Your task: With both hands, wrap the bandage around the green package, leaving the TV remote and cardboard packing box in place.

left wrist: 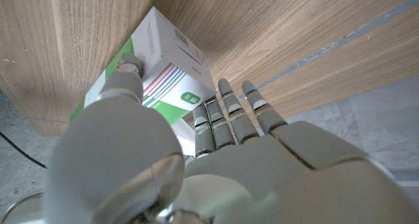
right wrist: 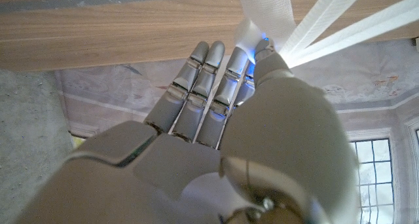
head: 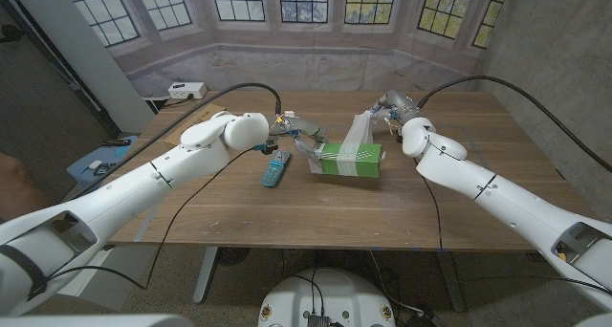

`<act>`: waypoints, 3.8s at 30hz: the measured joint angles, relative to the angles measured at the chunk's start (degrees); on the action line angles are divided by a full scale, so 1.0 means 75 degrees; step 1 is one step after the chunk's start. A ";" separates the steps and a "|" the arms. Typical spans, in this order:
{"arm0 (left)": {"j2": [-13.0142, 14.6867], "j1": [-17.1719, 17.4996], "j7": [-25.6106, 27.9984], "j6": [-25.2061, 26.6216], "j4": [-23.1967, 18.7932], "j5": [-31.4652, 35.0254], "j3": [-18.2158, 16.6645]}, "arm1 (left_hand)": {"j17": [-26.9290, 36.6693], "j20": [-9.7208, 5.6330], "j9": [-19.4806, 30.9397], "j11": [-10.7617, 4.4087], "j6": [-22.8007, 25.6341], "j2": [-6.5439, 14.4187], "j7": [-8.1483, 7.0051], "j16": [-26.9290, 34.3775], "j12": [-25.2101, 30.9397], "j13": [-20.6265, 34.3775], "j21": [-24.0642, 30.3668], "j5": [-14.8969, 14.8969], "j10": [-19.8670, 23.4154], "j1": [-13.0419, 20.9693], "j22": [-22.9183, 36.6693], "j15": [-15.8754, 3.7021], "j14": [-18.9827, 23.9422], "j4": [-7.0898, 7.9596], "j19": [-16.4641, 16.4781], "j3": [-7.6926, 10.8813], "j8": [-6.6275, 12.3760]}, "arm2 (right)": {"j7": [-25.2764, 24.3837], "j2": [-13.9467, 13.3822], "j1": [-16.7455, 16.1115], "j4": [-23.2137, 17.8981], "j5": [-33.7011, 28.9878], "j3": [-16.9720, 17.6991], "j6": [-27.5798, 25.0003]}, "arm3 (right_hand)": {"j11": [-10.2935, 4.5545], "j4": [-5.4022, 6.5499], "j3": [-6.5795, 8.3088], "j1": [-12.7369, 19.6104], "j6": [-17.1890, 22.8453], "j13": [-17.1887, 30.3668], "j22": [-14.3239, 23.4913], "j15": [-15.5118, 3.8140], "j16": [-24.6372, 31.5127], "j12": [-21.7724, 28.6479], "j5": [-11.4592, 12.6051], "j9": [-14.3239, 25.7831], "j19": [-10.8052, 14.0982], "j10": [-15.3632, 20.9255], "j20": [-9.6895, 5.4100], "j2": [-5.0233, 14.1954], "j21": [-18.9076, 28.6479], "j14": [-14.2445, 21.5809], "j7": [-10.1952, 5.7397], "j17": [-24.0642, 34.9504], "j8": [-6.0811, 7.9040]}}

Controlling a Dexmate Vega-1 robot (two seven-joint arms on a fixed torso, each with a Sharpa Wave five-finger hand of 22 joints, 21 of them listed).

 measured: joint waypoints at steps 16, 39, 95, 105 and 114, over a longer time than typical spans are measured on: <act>-0.0011 0.0028 0.0010 -0.0138 0.0043 -0.0055 0.0001 | -0.0001 0.0000 0.0001 0.0000 0.0000 0.0000 0.0000 0.0000 -0.0002 0.0006 0.0000 -0.0002 0.0000 0.0000 0.0000 0.0000 0.0000 0.0000 0.0000 0.0000 0.0000 | 0.0149 -0.0216 -0.0152 -0.0711 -0.0186 0.0076 -0.0488 | 0.0001 0.0031 -0.0031 0.0005 -0.0013 0.0005 0.0000 0.0000 -0.0064 -0.0026 -0.0002 -0.0002 0.0000 -0.0001 0.0000 -0.0005 0.0000 0.0000 0.0013 -0.0001 0.0001; 0.0329 0.0429 0.0180 -0.0105 -0.0196 -0.0280 -0.0304 | -0.0002 0.0000 -0.0003 0.0014 0.0000 0.0000 0.0000 0.0000 -0.0002 0.0002 0.0000 -0.0005 -0.0014 0.0000 0.0000 0.0041 -0.0042 0.0001 0.0000 -0.0001 0.0000 | 0.0462 -0.0450 0.0010 -0.0971 -0.0265 -0.0058 -0.1301 | 0.0014 0.0031 -0.0031 -0.0034 -0.0042 0.0040 0.0000 0.0000 -0.0118 -0.0030 -0.0035 -0.0002 0.0000 -0.0014 0.0000 0.0029 0.0000 0.0000 0.0040 0.0037 0.0000; 0.0250 0.0442 0.0325 -0.0051 0.0134 -0.0746 -0.0277 | 0.0015 0.0014 0.0039 0.0054 0.0000 0.0000 0.0000 0.0000 -0.0001 0.0005 0.0000 -0.0003 -0.0055 0.0000 0.0000 0.0041 -0.0041 0.0001 -0.0070 -0.0001 0.0000 | 0.0425 -0.1237 -0.0595 -0.3610 -0.0252 0.0140 -0.2148 | 0.0015 0.0063 -0.0063 -0.0137 -0.0083 0.0016 0.0000 0.0000 -0.0177 -0.0087 0.0006 -0.0003 0.0000 -0.0015 0.0000 0.0046 0.0000 0.0000 0.0080 0.0107 -0.0023; 0.0227 0.0407 0.0269 -0.0015 0.0209 -0.0784 -0.0203 | 0.0015 0.0014 0.0039 0.0054 0.0000 0.0000 0.0000 0.0000 -0.0002 0.0003 0.0000 -0.0025 -0.0055 0.0000 0.0000 0.0083 -0.0084 0.0001 -0.0069 -0.0001 0.0000 | 0.0425 -0.1340 -0.0682 -0.3997 -0.0302 0.0180 -0.2324 | 0.0015 0.0063 -0.0063 -0.0137 -0.0054 0.0012 0.0000 0.0000 -0.0222 -0.0087 0.0005 -0.0006 0.0000 -0.0015 0.0000 0.0045 0.0000 0.0000 0.0051 0.0107 -0.0045; 0.0200 0.0397 0.0255 0.0110 0.0217 -0.0782 -0.0145 | 0.0016 0.0013 0.0074 0.0054 0.0000 0.0000 0.0000 0.0000 -0.0002 0.0002 0.0000 0.0000 -0.0054 0.0000 0.0000 0.0083 -0.0083 0.0001 -0.0069 -0.0001 0.0000 | 0.0421 -0.1419 -0.0754 -0.4342 -0.0322 0.0200 -0.2495 | 0.0015 0.0063 -0.0063 -0.0166 -0.0054 0.0043 0.0000 0.0000 -0.0221 -0.0087 0.0001 -0.0001 0.0000 -0.0015 0.0000 0.0015 0.0000 0.0000 0.0052 0.0106 -0.0067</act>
